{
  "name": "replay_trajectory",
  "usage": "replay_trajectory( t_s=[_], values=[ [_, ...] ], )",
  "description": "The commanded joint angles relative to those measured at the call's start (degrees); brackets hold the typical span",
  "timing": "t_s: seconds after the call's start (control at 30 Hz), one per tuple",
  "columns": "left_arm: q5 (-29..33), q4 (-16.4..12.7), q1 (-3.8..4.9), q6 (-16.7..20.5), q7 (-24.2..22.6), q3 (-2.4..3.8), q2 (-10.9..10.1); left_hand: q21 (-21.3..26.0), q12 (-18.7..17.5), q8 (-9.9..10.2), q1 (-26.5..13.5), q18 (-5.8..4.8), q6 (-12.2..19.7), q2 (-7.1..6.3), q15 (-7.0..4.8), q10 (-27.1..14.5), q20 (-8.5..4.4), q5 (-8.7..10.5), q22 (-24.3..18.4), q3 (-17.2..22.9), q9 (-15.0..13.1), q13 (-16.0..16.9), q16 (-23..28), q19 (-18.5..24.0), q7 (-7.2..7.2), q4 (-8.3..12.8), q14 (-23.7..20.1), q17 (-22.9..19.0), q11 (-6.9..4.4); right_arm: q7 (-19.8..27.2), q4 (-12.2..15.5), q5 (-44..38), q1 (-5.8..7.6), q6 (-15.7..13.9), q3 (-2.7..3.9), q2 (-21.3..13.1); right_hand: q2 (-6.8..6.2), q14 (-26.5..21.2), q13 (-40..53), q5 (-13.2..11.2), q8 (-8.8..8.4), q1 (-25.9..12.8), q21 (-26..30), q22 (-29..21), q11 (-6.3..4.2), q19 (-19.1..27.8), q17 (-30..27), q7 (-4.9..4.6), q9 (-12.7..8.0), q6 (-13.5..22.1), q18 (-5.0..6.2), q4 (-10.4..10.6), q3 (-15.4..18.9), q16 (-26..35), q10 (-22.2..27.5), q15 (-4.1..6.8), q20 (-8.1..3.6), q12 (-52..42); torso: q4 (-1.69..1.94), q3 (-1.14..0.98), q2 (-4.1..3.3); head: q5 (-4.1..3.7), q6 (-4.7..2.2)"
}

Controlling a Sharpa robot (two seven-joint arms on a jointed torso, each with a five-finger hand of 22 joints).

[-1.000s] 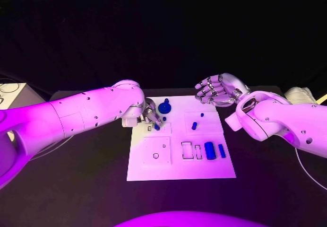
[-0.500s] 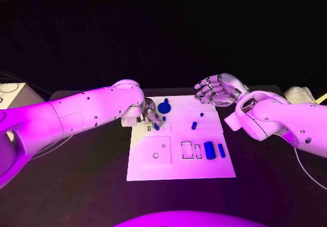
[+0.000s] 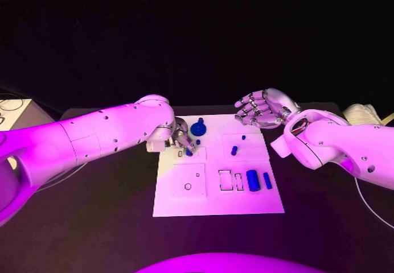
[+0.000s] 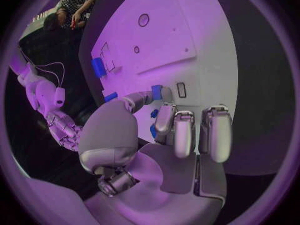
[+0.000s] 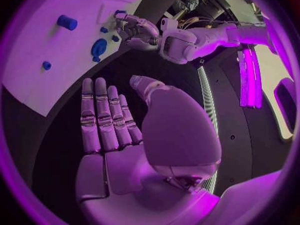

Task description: Assemble the parts on the task board

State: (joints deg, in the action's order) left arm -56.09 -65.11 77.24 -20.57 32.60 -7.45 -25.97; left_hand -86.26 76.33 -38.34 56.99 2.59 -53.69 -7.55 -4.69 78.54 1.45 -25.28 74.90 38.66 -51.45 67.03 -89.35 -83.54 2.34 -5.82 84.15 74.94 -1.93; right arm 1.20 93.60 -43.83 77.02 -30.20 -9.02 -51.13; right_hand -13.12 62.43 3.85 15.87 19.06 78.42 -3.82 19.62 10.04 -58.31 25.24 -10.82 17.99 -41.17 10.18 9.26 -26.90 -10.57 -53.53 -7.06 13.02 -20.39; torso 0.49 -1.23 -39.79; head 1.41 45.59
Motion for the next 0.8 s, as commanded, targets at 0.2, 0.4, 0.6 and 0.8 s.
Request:
replay_trajectory(
  t_s=[0.2,0.4,0.6,0.8],
  values=[
    [0.3,-0.2,-0.38,-5.2,2.4,-0.26,0.0,0.3,-0.3,-0.3,2.5,-0.42,-0.2,1.82,-0.23,0.4,0.12,0.37,5.6,6.4,0.1,-0.1,-0.2,-0.1,-0.29,6.9,5.7,14.4,-0.01,0.3,0.0,-0.1,-0.06,0.8,0.01,0.1,0.05,-0.5,-0.1,0.2,-0.17,-0.7,0.3,0.0,0.25,0.3,0.0,-3.41,-0.1,0.5,0.18,-0.4,0.0,0.3,0.1,0.09,-0.05,0.3,-0.06,0.05,0.01,0.15,0.00],
    [0.3,-0.1,-0.36,-5.5,2.6,-0.29,0.1,0.3,-0.3,-0.3,2.6,-0.40,-0.2,1.84,-0.23,0.4,0.13,0.39,5.6,6.3,0.1,0.0,-0.2,-0.1,-0.29,6.9,5.7,14.4,-0.01,0.3,0.0,-0.1,-0.08,0.9,0.01,0.1,0.07,-0.5,-0.1,0.2,-0.17,-0.8,0.2,-0.1,0.26,0.3,-0.1,-3.42,-0.1,0.5,0.18,-0.4,0.1,0.3,0.1,0.07,-0.03,0.3,-0.04,0.04,-0.03,0.16,-0.11],
    [0.3,0.1,-0.36,-4.9,2.7,-0.38,0.3,0.4,-0.3,-0.2,2.6,-0.39,-0.2,1.95,-0.23,0.4,0.13,0.45,5.5,6.3,0.1,-0.1,-0.2,0.0,-0.28,6.9,5.6,14.3,-0.01,0.3,0.0,-0.2,-0.09,0.9,0.01,0.1,0.07,-0.5,-0.1,0.2,-0.17,-0.8,0.2,-0.1,0.26,0.3,-0.1,-3.42,-0.1,0.5,0.18,-0.4,0.1,0.3,0.1,0.07,-0.03,0.3,-0.13,0.03,-0.08,0.18,-0.21],
    [0.3,0.4,-0.37,-4.1,2.9,-0.42,0.5,0.4,-0.4,-0.2,2.6,-0.38,-0.2,2.09,-0.21,0.3,0.15,0.56,5.5,6.2,0.1,-0.2,-0.1,0.0,-0.24,6.7,5.6,14.2,0.02,0.3,0.0,-0.2,-0.10,0.9,0.01,0.1,0.09,-0.5,-0.1,0.2,-0.16,-0.8,0.2,-0.2,0.27,0.4,-0.1,-3.43,-0.1,0.5,0.19,-0.5,0.1,0.3,0.1,0.06,-0.01,0.3,-0.08,-0.01,-0.11,0.17,-0.12]
  ],
)
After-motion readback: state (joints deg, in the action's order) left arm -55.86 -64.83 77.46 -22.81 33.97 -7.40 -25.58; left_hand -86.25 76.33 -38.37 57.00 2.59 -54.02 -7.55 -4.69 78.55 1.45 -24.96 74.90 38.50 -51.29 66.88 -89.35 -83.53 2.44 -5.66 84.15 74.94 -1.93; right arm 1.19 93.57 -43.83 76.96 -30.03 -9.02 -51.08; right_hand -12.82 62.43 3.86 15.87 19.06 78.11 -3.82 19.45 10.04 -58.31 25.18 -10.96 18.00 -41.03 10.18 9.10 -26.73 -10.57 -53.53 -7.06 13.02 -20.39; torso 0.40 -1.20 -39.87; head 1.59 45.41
